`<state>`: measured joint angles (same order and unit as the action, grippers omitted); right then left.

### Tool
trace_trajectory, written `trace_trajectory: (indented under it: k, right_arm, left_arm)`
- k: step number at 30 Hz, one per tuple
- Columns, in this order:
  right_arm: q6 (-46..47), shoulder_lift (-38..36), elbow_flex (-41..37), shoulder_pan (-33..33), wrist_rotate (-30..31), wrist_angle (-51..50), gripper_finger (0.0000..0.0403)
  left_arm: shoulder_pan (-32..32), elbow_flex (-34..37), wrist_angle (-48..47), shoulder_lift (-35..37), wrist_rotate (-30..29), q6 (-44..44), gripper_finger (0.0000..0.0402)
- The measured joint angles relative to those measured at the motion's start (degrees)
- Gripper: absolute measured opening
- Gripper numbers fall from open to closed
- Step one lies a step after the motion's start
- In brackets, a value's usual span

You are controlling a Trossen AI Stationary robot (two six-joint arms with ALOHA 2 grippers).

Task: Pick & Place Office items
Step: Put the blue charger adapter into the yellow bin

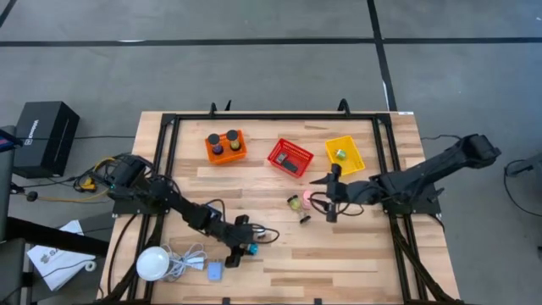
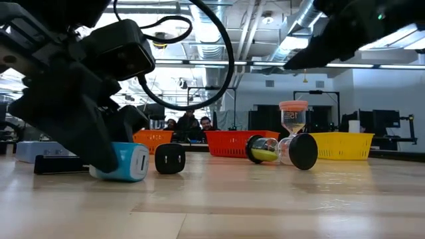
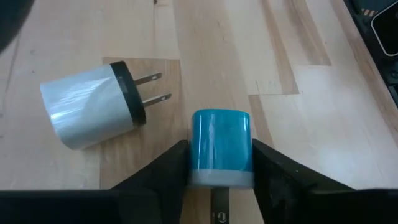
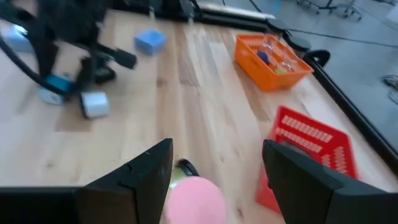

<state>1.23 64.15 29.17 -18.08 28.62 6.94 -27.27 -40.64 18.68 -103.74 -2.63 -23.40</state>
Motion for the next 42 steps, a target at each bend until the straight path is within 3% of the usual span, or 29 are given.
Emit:
trace_trajectory:
  k: [5, 10, 17, 26, 28, 33, 37, 42]
  right_arm:
    - [-1.4, 2.7, 0.0, 2.4, 0.0, 0.6, 0.0240]
    - [-7.4, 6.2, 0.0, 1.4, -0.2, 4.4, 0.0240]
    - [-19.6, 12.9, 0.7, -2.7, -3.2, 20.4, 0.0240]
    - [-35.7, 27.2, 12.2, -4.8, -3.0, 25.1, 0.0240]
    - [-39.3, 30.7, 15.7, -4.8, -0.8, 25.0, 0.0240]
    - [-45.2, 37.0, 23.5, -5.3, 11.7, 22.5, 0.0240]
    - [-51.3, 40.6, 28.3, -5.5, 12.6, 18.0, 0.0240]
    - [-52.3, 42.2, 30.7, -5.6, 14.0, 14.9, 0.0240]
  left_arm:
    - [1.7, 0.2, -1.1, 1.5, 0.8, -0.6, 0.0135]
    - [4.4, 0.2, -0.5, 8.2, 1.6, -1.2, 0.0142]
    - [9.5, 0.2, -0.9, 18.9, 3.2, 0.7, 0.0144]
    - [16.6, 0.2, -0.8, 21.9, 8.4, -0.9, 0.0144]
    - [17.7, 0.2, -0.8, 21.7, 10.7, -2.2, 0.0144]
    - [18.4, 0.2, -0.7, 21.7, 13.6, -2.6, 0.0145]
    - [18.4, 0.2, -0.7, 21.7, 13.6, -2.2, 0.0145]
    - [18.4, 0.2, -0.7, 21.7, 13.5, -2.1, 0.0145]
